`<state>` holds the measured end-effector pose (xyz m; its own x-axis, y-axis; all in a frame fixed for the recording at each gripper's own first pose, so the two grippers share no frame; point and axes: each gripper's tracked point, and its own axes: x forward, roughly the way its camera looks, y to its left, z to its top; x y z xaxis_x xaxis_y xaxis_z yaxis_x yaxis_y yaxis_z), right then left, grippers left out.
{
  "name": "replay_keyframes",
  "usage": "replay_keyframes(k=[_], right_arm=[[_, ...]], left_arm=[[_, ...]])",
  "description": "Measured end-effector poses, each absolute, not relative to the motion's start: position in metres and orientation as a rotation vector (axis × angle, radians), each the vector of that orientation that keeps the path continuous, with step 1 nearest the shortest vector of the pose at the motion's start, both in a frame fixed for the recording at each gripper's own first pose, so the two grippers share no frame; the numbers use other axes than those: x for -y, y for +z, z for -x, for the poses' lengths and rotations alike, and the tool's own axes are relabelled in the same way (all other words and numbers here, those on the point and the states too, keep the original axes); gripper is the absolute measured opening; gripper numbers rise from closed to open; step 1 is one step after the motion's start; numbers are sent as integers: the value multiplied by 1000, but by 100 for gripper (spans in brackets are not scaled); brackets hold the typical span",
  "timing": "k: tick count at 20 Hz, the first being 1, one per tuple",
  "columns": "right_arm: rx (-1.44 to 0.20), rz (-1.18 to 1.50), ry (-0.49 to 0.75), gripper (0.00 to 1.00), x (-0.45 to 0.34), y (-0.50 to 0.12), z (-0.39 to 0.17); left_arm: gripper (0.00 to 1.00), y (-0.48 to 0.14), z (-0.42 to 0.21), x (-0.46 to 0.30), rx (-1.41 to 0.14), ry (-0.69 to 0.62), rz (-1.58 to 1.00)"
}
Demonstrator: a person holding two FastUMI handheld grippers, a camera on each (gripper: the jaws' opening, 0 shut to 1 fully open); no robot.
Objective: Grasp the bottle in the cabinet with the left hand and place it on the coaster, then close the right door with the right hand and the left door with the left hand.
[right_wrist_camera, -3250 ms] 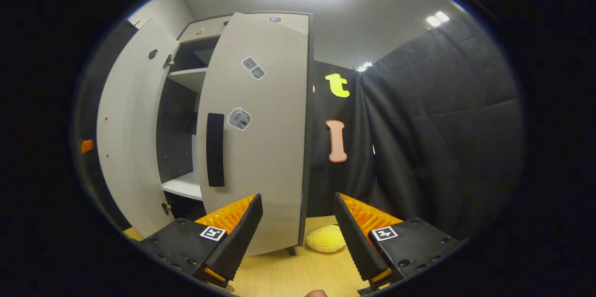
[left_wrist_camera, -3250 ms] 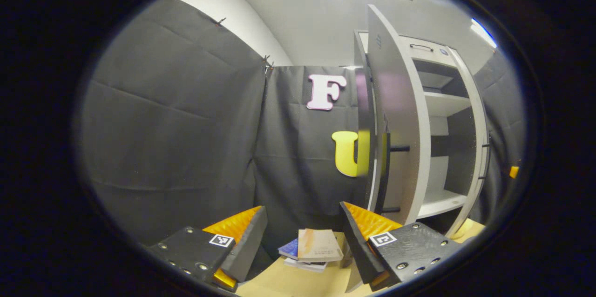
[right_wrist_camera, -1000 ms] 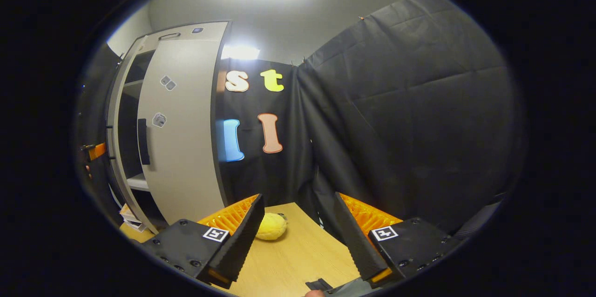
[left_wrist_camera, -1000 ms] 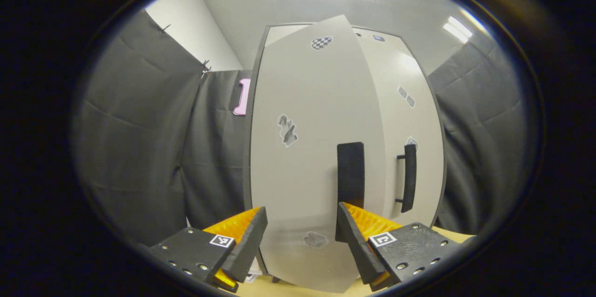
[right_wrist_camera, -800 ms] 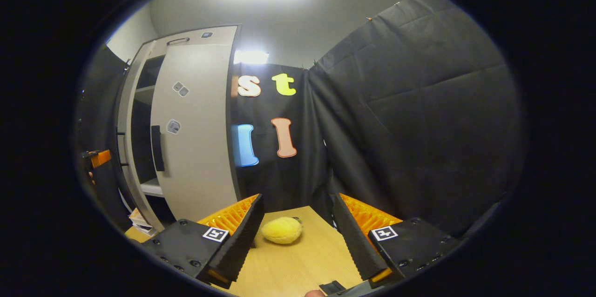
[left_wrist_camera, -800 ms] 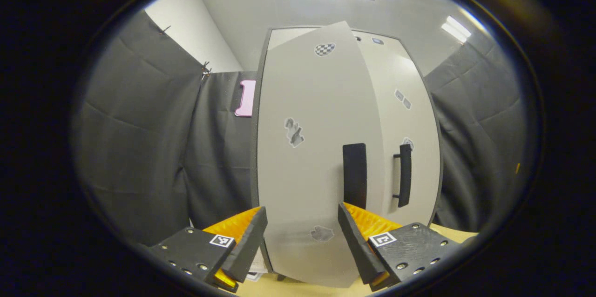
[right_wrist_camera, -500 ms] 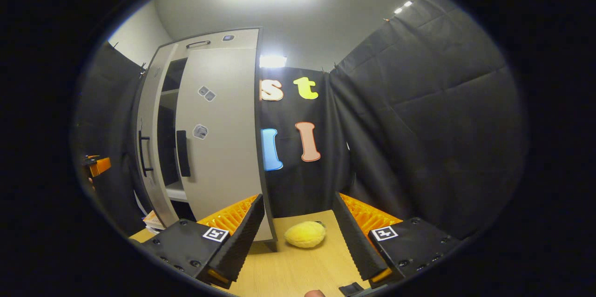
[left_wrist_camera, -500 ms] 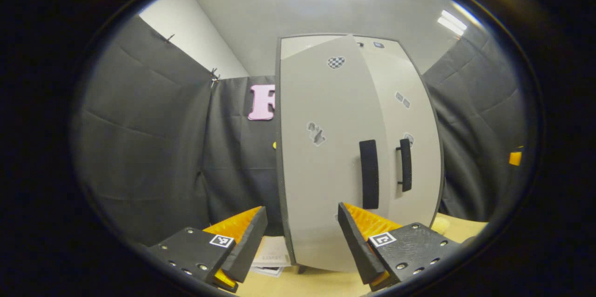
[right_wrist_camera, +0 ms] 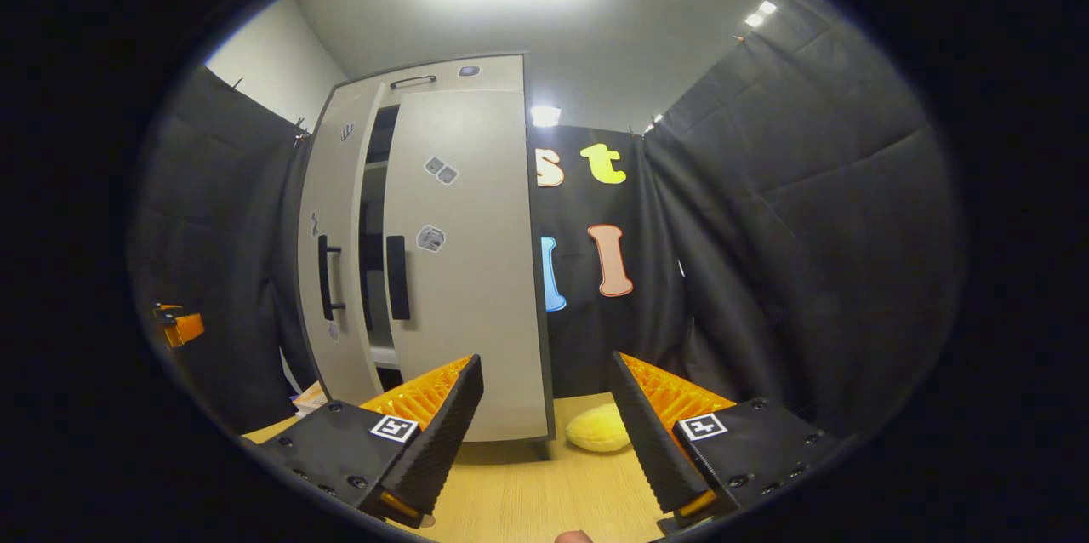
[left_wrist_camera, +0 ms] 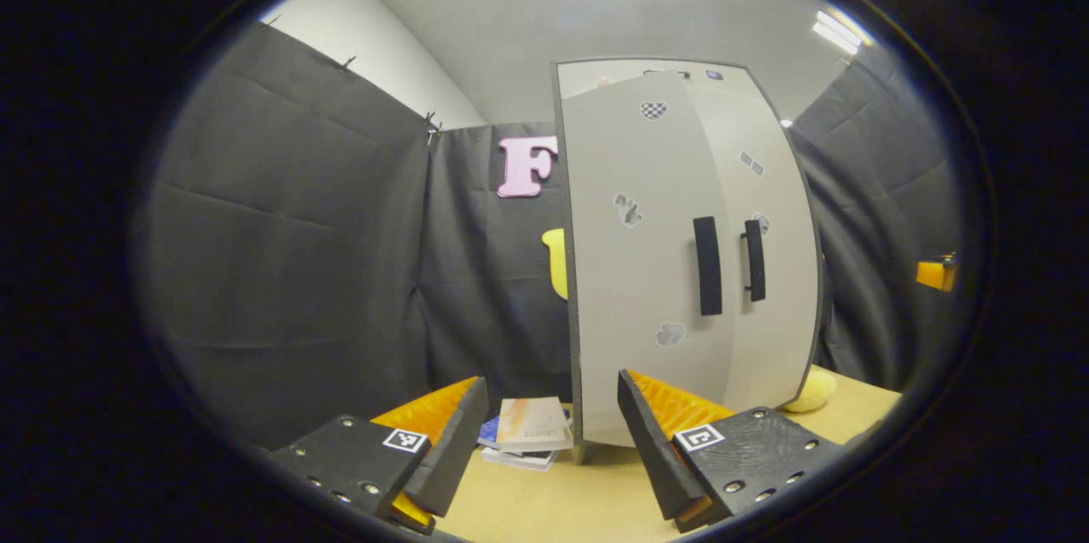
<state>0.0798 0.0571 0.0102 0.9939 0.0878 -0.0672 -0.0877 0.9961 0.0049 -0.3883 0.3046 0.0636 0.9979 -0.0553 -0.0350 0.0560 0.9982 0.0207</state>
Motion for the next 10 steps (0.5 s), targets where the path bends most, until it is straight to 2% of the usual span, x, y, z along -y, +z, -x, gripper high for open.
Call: replay_keyframes(k=[1, 3, 4, 5, 6, 9, 10], right_arm=[[-62, -3, 94, 95, -61, 10, -77], [-60, 1, 104, 95, -66, 7, -73], [-60, 4, 107, 95, -68, 5, -70], [-61, 7, 108, 95, -69, 3, -66], [-64, 6, 114, 95, -72, 1, -63], [-81, 1, 132, 95, -80, -7, -55], [-82, 2, 134, 95, -81, -7, -54]], left_arm=[[89, 60, 394, -307, -35, -53, -21], [89, 55, 404, -312, -32, -47, -21], [95, 53, 409, -314, -31, -45, -23], [95, 51, 414, -316, -28, -41, -26], [89, 50, 417, -318, -24, -39, -31], [89, 48, 428, -327, -21, -23, -51], [94, 46, 429, -330, -29, -18, -47]])
